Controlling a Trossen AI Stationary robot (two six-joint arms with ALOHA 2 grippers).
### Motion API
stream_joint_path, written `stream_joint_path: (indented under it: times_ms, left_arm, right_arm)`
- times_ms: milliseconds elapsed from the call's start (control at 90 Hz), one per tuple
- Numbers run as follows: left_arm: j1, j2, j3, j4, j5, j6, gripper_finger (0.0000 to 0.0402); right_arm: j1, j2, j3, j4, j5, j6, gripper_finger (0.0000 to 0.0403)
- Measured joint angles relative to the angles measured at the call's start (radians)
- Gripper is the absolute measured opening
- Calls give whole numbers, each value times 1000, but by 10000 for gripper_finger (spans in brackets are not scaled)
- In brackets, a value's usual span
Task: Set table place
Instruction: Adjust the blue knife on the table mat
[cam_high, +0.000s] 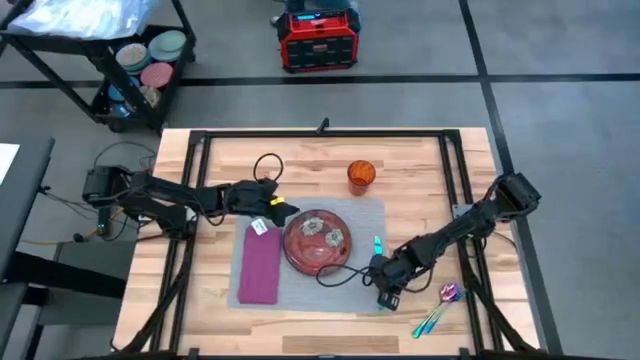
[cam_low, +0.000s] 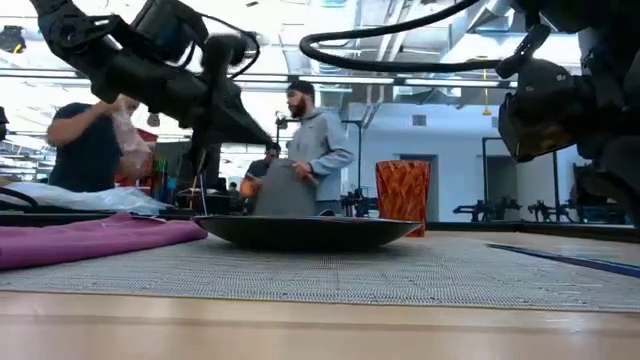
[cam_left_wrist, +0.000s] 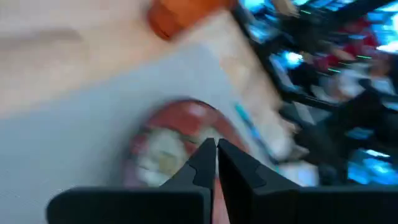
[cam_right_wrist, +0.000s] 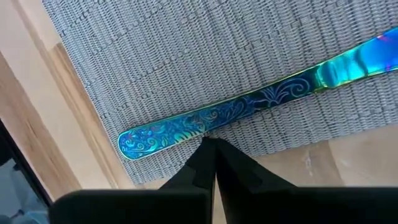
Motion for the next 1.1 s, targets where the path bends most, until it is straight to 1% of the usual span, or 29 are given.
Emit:
stream_joint_path:
  times_ms: [56, 100, 167, 222, 289, 333, 378, 522, 733, 878, 1100]
  left_arm:
    - [-28, -24, 22, -78, 27, -6, 0]
    - [-47, -58, 39, -228, 6, 15, 0]
    - [-64, -100, 72, -501, -104, 22, 0]
    - [-65, -127, 96, -682, -193, 15, 0]
    - [-63, -153, 114, -839, -278, 13, 0]
    - [-59, -162, 117, -894, -321, 11, 0]
    - [-55, -165, 115, -919, -348, 12, 0]
    - [-50, -143, 88, -917, -388, 53, 0]
    - [-51, -44, 68, -942, -374, 64, 0]
    - [-51, 26, 70, -901, -375, 103, 0]
    - [-51, 114, 75, -858, -386, 109, 0]
  right_arm:
    - [-1, 0, 0, 0, 0, -2, 0]
    - [-1, 0, 0, 4, 1, -8, 0]
    - [-1, 0, 0, 5, 1, -13, 0]
    - [-1, 0, 0, 8, 2, -22, 0]
    - [-1, 0, 0, 8, 1, -31, 0]
    - [-2, 0, 0, 8, 2, -35, 0]
    - [-3, 0, 0, 8, 2, -41, 0]
    - [-6, 0, 0, 10, 1, -52, 0]
    - [-2, 0, -1, 13, 1, -47, 0]
    - [9, 0, -1, 15, 11, -24, 0]
    - [21, 0, 0, 13, 16, -7, 0]
